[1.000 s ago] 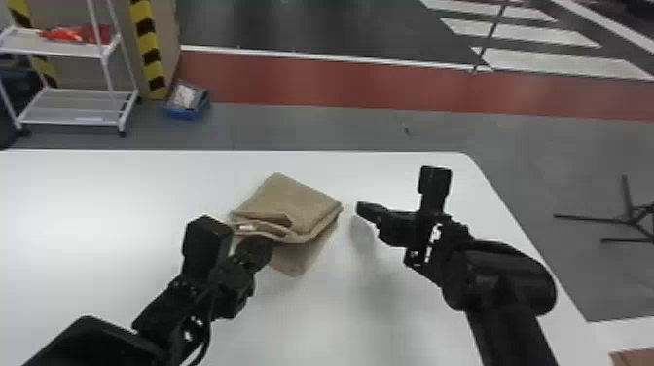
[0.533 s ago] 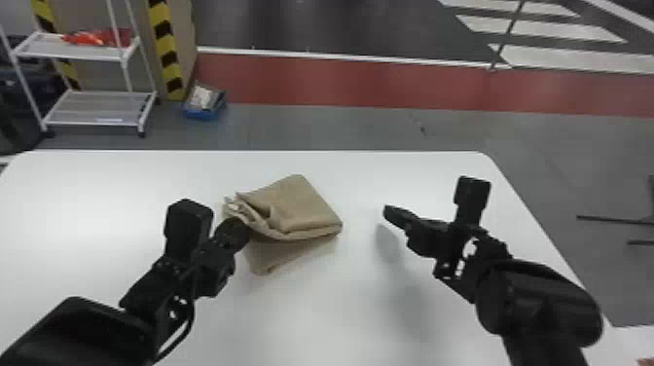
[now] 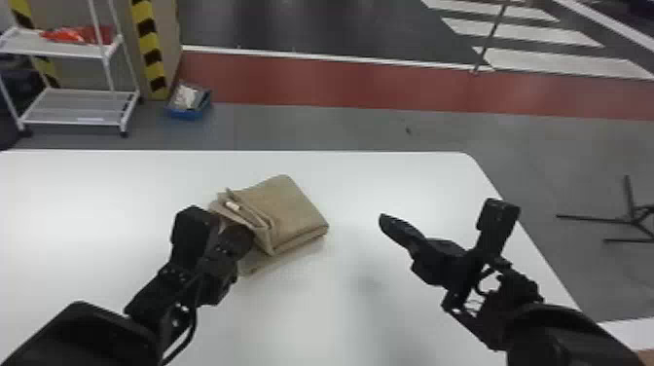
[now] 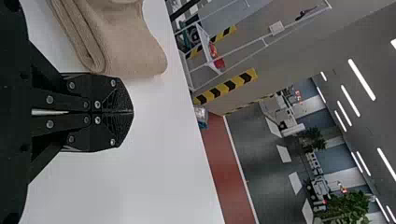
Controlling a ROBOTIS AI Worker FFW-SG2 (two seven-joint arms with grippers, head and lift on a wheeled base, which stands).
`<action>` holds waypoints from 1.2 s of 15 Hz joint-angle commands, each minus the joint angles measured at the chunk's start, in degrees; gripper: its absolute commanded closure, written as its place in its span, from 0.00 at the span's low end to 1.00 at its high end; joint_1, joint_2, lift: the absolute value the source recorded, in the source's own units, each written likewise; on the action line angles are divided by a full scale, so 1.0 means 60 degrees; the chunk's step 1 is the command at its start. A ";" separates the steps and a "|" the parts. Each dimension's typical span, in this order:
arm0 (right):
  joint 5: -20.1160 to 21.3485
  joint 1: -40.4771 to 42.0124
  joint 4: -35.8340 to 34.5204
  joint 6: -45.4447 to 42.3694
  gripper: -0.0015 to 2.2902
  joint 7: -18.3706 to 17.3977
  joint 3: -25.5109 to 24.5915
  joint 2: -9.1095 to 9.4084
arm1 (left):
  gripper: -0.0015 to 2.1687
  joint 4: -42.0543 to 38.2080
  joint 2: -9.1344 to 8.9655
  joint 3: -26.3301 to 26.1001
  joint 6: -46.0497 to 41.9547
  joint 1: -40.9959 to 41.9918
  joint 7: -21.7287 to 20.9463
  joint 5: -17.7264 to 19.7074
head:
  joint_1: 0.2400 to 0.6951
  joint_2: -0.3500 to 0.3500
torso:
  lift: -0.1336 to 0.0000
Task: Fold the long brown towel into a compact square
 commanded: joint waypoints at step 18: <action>0.0450 -0.3519 0.4722 -0.0528 0.83 -0.0411 0.1668 0.0517 | 0.77 -0.0851 0.0444 -0.0137 0.0205 0.0586 -0.0524 0.0098 | 1.00 0.40 | 0.12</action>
